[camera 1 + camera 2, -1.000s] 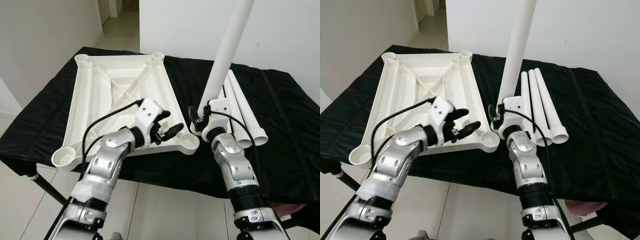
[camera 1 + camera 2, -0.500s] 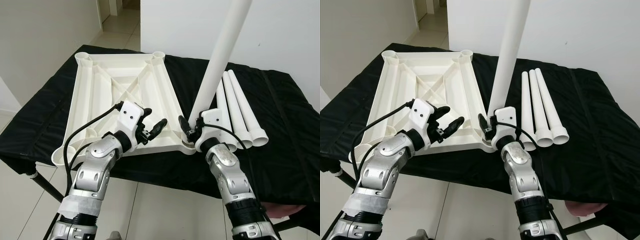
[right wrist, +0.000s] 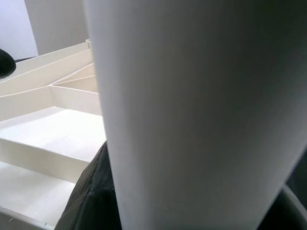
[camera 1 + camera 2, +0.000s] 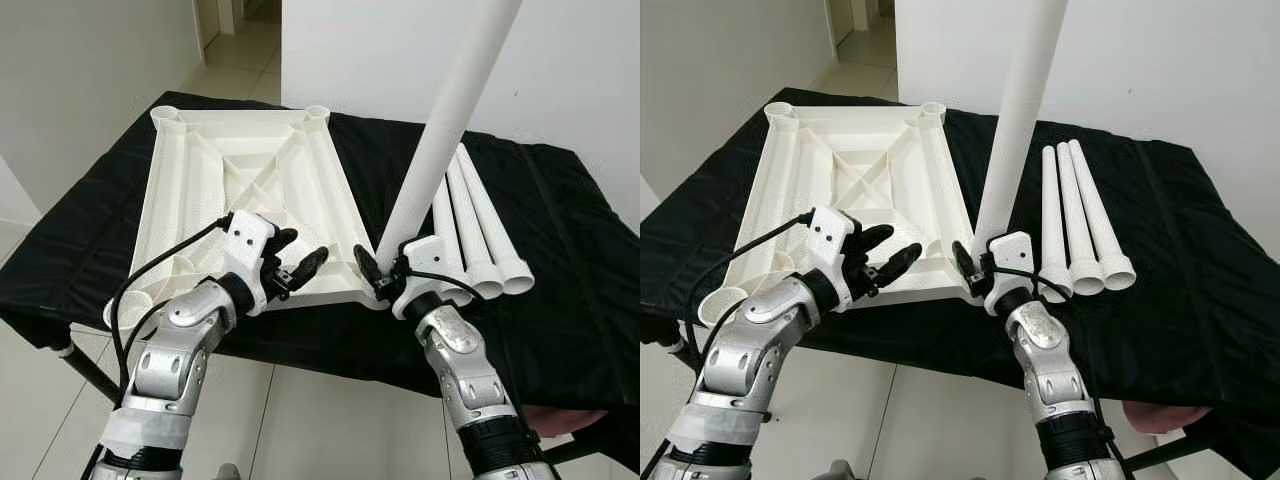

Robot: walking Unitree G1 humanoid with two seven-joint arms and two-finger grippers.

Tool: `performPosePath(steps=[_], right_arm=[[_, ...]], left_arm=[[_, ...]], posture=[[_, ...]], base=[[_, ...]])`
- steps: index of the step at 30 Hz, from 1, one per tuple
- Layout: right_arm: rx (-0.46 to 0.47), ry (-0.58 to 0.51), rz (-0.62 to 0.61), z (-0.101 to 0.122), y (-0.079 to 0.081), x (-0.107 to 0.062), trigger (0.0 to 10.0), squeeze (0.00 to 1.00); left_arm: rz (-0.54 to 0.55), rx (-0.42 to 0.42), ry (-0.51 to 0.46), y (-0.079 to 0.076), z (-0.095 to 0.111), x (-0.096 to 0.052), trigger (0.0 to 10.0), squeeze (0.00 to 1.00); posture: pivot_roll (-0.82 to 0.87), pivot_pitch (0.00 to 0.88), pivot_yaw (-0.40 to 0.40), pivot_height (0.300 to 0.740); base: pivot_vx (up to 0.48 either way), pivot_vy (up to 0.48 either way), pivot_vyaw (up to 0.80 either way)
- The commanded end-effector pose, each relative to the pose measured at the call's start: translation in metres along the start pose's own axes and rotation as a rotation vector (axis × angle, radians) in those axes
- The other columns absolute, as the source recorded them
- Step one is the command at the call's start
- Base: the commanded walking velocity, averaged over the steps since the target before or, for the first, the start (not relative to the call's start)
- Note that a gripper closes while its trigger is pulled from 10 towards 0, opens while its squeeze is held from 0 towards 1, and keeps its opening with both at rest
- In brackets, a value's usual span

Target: Building children table

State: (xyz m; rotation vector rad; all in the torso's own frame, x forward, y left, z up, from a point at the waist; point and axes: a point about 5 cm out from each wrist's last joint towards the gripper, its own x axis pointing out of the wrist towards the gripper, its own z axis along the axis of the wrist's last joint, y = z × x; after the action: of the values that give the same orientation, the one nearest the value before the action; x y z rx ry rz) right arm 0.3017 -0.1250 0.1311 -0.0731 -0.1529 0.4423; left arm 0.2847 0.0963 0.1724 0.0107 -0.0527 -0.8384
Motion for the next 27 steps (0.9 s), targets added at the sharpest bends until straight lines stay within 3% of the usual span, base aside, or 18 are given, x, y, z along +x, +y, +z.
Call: performPosePath(steps=[1,14,18,19,27], right_arm=[[0.005,0.104,-0.019,-0.026,-0.01,-0.01,10.0,0.0],[0.056,0.119,-0.034,-0.033,-0.019,0.004,10.0,0.0],[0.1,0.11,-0.038,-0.033,-0.019,0.007,10.0,0.0],[0.175,0.098,-0.035,-0.032,-0.017,0.009,10.0,0.0],[0.284,0.119,-0.069,-0.034,-0.02,0.013,10.0,0.0]], left_arm=[[-0.051,0.001,0.002,-0.006,0.0,0.001,10.0,0.0],[-0.039,-0.009,0.009,-0.007,0.003,0.0,10.0,0.0],[-0.038,-0.005,0.011,-0.007,0.003,0.0,10.0,0.0],[-0.039,-0.004,0.012,-0.007,0.003,-0.001,10.0,0.0],[-0.036,-0.008,0.01,-0.008,0.004,-0.001,10.0,0.0]], posture=[[-0.01,0.0,-0.05,0.74],[0.0,0.0,-0.048,0.74],[0.01,0.0,-0.049,0.74],[0.01,0.0,-0.049,0.74],[0.01,0.0,-0.052,0.74]], base=[[0.0,0.0,0.0],[0.0,0.0,0.0],[0.0,0.0,0.0],[0.0,0.0,0.0],[0.0,0.0,0.0]])
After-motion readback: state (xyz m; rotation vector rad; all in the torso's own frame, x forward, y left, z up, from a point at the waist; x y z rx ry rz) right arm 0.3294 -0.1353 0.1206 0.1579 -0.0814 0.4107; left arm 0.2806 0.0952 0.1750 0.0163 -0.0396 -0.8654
